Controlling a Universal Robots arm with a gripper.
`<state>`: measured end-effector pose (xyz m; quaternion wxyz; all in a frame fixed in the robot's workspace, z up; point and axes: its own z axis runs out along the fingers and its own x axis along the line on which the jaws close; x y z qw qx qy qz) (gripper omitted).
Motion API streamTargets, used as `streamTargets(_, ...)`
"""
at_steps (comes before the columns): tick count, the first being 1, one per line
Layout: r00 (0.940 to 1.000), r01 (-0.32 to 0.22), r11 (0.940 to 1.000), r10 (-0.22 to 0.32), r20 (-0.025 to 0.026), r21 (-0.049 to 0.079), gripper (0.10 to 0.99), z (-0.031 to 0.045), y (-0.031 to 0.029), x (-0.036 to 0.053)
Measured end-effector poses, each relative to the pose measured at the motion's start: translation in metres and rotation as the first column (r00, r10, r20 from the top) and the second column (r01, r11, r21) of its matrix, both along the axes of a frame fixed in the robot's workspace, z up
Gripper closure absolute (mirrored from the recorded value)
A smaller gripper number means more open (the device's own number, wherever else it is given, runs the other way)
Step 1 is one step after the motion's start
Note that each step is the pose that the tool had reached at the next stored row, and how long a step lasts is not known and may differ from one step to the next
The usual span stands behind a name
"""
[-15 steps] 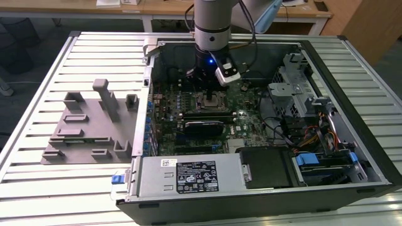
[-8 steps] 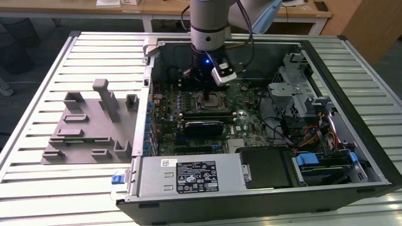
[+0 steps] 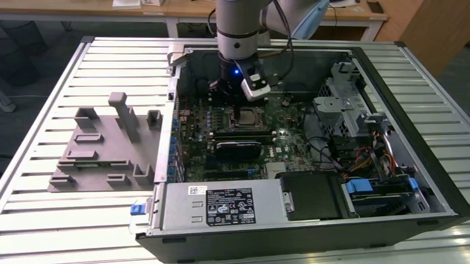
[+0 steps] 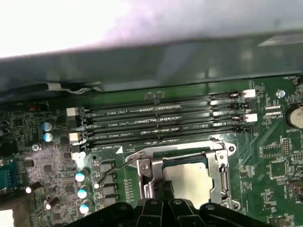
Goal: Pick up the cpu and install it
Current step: 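Close the cpu cover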
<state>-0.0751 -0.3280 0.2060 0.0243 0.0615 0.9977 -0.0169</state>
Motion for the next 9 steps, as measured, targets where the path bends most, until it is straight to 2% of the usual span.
streamTargets(9, 0.9998, 0.022, 0.9998, -0.022, 0.0000, 0.000, 0.980, -0.0033, -0.0020, -0.0039)
